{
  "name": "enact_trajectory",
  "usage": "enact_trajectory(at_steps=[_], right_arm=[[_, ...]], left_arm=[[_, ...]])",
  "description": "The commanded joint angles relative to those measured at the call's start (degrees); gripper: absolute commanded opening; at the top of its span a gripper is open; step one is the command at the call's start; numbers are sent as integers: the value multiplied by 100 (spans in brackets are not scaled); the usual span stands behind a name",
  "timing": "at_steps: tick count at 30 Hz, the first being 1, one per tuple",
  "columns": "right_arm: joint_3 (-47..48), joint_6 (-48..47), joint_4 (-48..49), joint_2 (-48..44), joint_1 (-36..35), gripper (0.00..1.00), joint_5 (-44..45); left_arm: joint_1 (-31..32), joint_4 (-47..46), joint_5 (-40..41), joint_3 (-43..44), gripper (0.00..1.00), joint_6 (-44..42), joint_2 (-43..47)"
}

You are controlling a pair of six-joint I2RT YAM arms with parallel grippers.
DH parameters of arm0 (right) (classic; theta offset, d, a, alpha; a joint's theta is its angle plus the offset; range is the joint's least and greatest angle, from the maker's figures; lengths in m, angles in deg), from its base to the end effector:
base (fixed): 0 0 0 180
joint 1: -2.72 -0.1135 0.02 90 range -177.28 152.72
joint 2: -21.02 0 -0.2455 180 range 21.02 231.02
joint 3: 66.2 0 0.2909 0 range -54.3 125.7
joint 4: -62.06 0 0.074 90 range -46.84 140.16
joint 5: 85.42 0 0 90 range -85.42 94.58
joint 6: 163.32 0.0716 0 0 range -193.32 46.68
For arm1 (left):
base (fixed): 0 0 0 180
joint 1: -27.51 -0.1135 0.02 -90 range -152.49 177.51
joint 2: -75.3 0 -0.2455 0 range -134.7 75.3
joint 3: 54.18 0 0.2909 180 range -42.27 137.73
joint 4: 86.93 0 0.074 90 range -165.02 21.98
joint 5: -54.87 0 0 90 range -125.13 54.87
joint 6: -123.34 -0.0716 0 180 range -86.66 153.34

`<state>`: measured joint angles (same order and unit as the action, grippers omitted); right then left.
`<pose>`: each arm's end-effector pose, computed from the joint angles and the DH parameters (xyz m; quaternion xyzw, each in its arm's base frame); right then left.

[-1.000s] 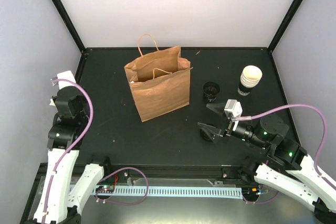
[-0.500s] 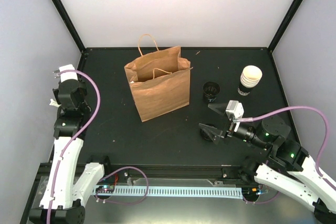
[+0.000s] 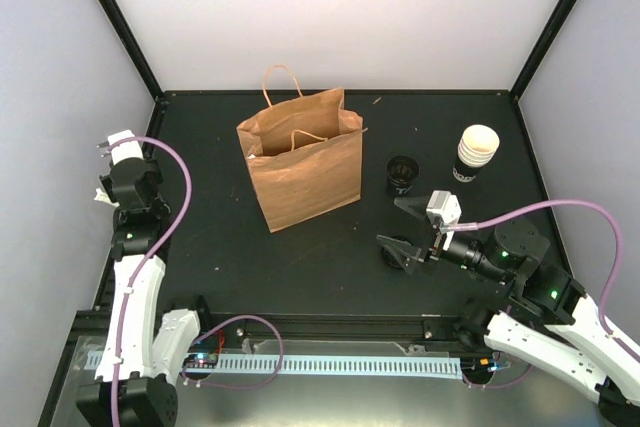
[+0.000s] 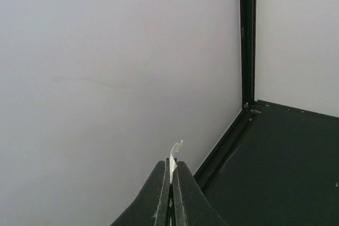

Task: Pack the takeout coffee

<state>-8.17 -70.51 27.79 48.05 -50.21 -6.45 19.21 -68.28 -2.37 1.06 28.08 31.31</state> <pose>0.1064 0.1636 0.3667 -0.3663 0.6276 0.3813 0.5715 0.2534 0.0761 0.3235 -0.2052 0.7156 0.2851 0.6038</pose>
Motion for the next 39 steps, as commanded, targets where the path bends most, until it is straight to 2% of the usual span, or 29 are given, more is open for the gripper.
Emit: enact_trajectory(at_steps=[1,9,11,12,13,15,16,20,24,27,30,34,39], right_arm=[[87,-9,43,-2,-20,83,37],[113,27,89,55,-25,83,-29],[124,20,69,52,-20,83,-18],[129,16,54,46,-22,83,-7],[129,10,36,39,-24,83,3],[132,2,23,15,-25,83,22],[118,5,29,7,-25,83,29],[105,5,29,12,-24,83,21],[124,-49,1,44,-22,83,12],[123,-78,-13,74,-24,83,24],[90,-49,-25,151,-24,83,77],[221,117,-224,502,-22,83,225],[425,402,-362,1000,-17,84,180]], left_arm=[[-137,-263,-339,-75,2,353,-15],[-364,-106,-434,-169,2,665,-285],[-402,-3,-420,-95,6,774,-392],[-421,107,-416,-42,11,821,-427],[-428,165,-414,0,23,853,-434],[-436,234,-370,52,57,931,-400],[-441,304,-378,88,69,978,-365],[-446,896,-367,474,96,1214,-266],[-450,1892,-54,1129,99,1855,-259],[-437,2481,-490,1574,99,2216,-236],[-441,2890,-1497,1889,99,2455,-150],[-420,3007,-3651,1973,98,2640,62],[-141,3083,-5037,1591,95,3120,412]])
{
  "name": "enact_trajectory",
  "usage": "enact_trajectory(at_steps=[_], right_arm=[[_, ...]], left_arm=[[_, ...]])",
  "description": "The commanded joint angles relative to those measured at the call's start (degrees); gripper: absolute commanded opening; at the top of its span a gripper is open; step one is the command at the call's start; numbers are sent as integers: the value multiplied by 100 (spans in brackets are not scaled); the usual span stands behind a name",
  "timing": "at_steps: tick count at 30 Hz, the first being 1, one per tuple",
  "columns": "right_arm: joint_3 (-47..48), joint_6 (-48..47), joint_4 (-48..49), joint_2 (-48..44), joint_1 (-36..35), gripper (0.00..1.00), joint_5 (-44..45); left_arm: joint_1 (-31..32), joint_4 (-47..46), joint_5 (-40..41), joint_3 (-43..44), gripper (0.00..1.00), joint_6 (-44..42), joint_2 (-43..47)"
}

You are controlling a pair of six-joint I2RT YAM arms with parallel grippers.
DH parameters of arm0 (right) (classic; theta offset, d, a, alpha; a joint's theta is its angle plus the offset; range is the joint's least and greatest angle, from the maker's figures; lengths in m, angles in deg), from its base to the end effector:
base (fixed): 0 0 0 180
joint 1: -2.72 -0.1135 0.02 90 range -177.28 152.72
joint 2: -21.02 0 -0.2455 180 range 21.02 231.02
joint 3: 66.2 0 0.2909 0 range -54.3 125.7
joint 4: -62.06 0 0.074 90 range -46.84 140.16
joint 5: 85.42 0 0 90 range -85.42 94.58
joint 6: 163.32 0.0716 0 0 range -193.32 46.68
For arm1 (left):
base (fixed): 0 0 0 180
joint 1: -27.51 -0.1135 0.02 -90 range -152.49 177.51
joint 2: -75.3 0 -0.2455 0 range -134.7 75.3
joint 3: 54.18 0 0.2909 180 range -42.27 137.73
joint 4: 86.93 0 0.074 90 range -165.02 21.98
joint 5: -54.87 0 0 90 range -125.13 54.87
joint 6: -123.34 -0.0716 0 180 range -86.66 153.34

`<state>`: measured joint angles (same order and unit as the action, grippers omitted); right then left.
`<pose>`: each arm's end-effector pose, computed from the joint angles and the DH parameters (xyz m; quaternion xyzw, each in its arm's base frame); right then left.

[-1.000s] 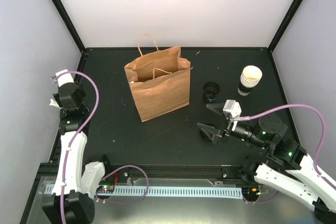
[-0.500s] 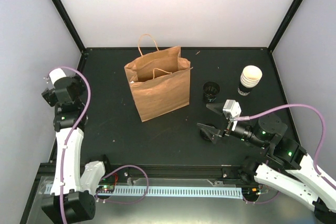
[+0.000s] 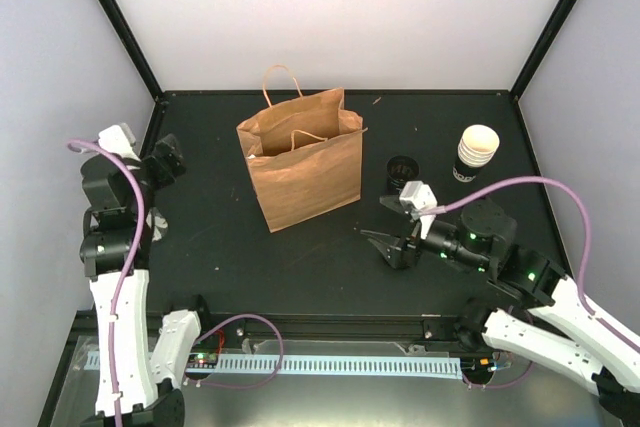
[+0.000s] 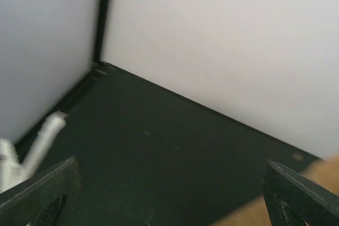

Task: Pack the takeout coffee

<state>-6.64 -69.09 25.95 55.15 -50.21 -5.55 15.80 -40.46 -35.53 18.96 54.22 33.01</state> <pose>0.1235 0.1843 0.3494 -0.3675 0.6754 0.3638 0.5258 0.2237 0.0459 0.3887 -0.2215 0.7652 -0.0511 0.6023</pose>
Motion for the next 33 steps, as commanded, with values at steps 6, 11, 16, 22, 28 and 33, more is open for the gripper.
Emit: enact_trajectory(at_steps=[6,11,16,22,28,33], right_arm=[[682,443,-871,875,-16,85,812],[385,768,-949,791,-8,92,1897],[16,901,-720,553,361,99,2722],[-191,1131,-494,814,1559,99,2598],[-1099,1422,776,659,3209,100,1610],[-1977,1195,2194,22,3280,100,2196]], left_arm=[[784,-123,-2577,-981,92,515,454],[1059,-472,-2718,-1581,94,481,587],[1172,-1186,-2490,-2429,99,622,795],[1183,-1766,-1785,-3021,99,645,667],[1221,-3177,-1425,-3951,99,488,879],[1223,-3836,-645,-4258,99,-3,850]])
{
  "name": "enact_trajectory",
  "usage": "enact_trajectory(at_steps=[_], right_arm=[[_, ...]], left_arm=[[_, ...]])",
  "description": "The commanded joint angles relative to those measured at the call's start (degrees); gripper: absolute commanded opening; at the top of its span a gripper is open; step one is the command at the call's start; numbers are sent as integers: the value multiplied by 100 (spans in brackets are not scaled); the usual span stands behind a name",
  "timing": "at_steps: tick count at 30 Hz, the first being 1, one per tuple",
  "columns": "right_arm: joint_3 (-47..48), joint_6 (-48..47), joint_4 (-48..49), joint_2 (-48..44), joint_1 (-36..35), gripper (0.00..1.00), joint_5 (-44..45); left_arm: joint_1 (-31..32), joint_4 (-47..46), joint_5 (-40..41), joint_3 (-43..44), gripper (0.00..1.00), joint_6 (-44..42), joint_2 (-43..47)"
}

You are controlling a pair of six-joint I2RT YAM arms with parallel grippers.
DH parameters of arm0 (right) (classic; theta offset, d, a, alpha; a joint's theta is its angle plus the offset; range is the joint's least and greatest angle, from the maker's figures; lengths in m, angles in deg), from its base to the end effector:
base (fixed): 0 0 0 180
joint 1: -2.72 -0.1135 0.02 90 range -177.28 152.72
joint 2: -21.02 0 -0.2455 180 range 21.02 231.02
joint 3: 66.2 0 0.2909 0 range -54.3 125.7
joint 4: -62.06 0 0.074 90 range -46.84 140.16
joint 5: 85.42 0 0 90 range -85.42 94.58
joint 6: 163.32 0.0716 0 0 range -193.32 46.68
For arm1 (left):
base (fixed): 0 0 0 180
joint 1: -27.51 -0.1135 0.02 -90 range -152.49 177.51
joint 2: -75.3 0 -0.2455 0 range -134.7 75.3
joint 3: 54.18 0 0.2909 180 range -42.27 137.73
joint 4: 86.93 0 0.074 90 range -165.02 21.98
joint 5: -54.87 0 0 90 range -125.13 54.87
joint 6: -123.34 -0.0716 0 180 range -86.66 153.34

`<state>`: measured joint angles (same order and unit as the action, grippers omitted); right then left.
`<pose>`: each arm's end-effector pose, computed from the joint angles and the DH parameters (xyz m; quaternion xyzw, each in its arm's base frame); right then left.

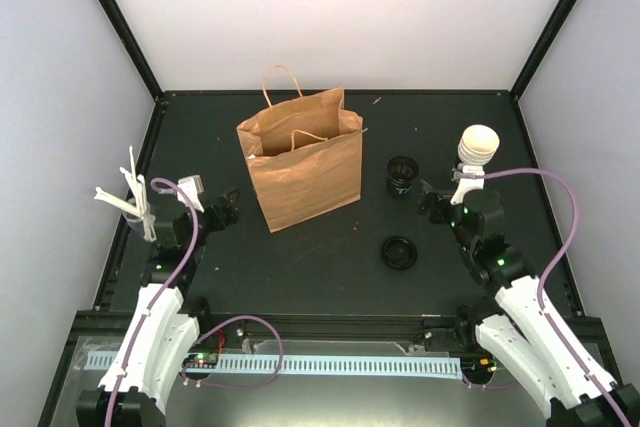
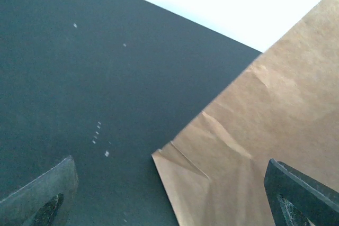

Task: Pack the takeout coffee

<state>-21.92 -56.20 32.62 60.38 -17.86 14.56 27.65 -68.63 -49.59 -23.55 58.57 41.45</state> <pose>0.2398 0.0768 0.2342 0.0217 0.8390 0.1048 0.5335 0.2398 -0.0185 0.1813 -0.1090 0.8159 -0.2241 0.5217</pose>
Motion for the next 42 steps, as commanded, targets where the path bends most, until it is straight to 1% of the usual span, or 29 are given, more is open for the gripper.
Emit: enact_trajectory(at_steps=[1,3,7,9,11,12,15,19,23,26,29,32,35,36,38,39,40,41,42], right_arm=[[-630,-303,1850,-649,45,100,101],[-976,-755,2457,-854,43,100,-11],[-1413,-1150,3139,-899,44,100,556],[-1762,-1451,3707,-887,45,100,680],[-2129,-1821,4363,-820,45,95,585],[-2233,-1910,4572,-757,45,94,619],[-2222,-2029,4745,-320,61,95,795],[-2256,-2002,5349,441,278,96,908],[-2363,-1773,6301,1298,715,95,1044],[-2390,-1614,6879,1966,1021,94,901],[-2455,-1580,7580,2568,1231,93,727],[-2283,-1766,7671,2845,1364,91,451],[-2247,-1742,8068,3327,1546,89,300],[-2271,-1694,8319,3525,1613,89,309],[-2265,-1580,8666,3891,1696,88,255],[-2249,-1577,8909,4084,1729,88,178],[-2215,-1605,8858,4163,1740,88,94],[-2104,-1627,8443,4075,1749,88,-2],[-1955,-1655,8044,3985,1757,88,-136]], left_arm=[[38,-1067,934,6,99,-513,-63],[39,-1245,1223,9,99,-578,-281],[36,-1655,1516,24,99,-805,-782],[36,-1856,1734,39,99,-1012,-1040],[38,-2013,2007,61,99,-1236,-1266],[39,-2133,2095,43,99,-1359,-1379],[31,-2652,2261,-88,99,-1551,-1667],[29,-3645,2459,-443,99,-1776,-2019],[28,-4473,2457,-541,99,-2016,-2659],[29,-4443,2291,-280,99,-2133,-2973],[32,-4856,2238,-280,99,-2230,-3214],[34,-5025,2220,-236,99,-2320,-3350],[34,-5118,2099,-185,99,-2432,-3460],[31,-5297,2023,-237,99,-2525,-3544],[20,-6051,1984,-466,99,-2504,-3867],[20,-6476,1853,-523,99,-2556,-4188],[20,-6779,1661,-534,99,-2736,-4443],[26,-7081,1437,-536,99,-2889,-4646],[34,-7193,1275,-513,99,-2961,-4763]])
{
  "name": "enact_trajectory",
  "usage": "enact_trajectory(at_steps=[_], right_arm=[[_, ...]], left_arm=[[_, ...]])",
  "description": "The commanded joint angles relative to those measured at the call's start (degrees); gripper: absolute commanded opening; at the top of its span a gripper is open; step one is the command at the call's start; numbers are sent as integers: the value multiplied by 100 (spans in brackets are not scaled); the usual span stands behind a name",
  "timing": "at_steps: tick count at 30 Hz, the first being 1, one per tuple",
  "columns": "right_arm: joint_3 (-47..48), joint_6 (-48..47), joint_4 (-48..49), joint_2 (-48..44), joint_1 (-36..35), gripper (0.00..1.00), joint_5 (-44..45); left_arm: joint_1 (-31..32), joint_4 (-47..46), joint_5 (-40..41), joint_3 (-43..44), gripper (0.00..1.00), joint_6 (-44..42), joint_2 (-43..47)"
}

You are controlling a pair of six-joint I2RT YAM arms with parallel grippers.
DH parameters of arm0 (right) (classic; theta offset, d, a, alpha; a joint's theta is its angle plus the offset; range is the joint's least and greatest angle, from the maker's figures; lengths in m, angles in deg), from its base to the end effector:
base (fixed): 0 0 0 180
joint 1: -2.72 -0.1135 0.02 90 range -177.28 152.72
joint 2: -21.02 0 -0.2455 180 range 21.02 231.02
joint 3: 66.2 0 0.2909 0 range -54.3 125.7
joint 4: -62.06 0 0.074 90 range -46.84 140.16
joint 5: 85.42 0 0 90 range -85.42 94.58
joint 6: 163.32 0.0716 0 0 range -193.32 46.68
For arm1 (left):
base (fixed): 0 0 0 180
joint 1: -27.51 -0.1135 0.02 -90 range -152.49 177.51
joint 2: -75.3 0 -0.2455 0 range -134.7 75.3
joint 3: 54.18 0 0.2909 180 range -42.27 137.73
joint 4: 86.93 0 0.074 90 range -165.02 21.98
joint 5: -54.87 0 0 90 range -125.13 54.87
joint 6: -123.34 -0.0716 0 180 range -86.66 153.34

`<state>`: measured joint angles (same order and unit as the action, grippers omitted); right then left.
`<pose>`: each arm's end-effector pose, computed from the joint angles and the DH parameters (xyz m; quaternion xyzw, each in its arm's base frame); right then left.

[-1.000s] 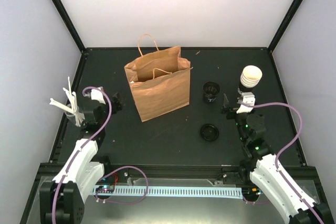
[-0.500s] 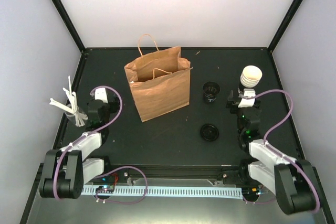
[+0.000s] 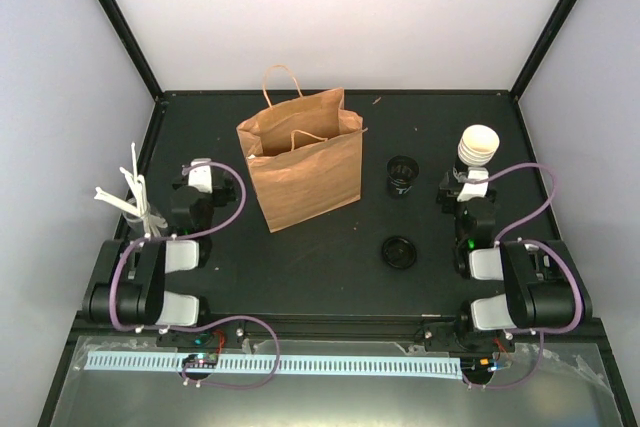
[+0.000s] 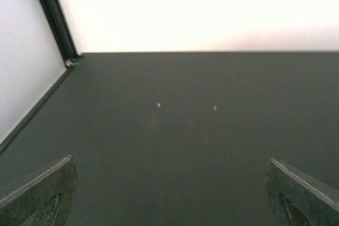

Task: Pack the takeout coffee

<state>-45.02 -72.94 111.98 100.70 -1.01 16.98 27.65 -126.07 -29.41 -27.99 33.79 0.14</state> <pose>0.2708 0.0022 0.0855 0.0484 0.7553 -0.0586 0.6509 0.2912 0.0064 0.1066 -0.0342 0.7640 0.0349 0.6433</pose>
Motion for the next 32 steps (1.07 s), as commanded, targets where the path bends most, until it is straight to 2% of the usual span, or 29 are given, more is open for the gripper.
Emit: enact_trajectory(at_steps=[1,4,6,8,11,32], right_arm=[[445,-52,76,3,71,88,-517],[658,-66,-339,34,149,93,-769],[660,-54,-240,76,179,100,-802],[677,-47,-347,43,182,100,-808],[664,-51,-297,49,184,100,-805],[695,-60,-352,53,182,100,-812]], left_arm=[[38,-1238,-820,-6,99,-515,-618],[36,-74,-738,408,99,-349,-385],[34,-523,-793,279,99,-475,-488],[38,-551,-801,258,99,-497,-507],[39,-121,-737,392,99,-369,-408],[39,-239,-771,356,99,-413,-418]])
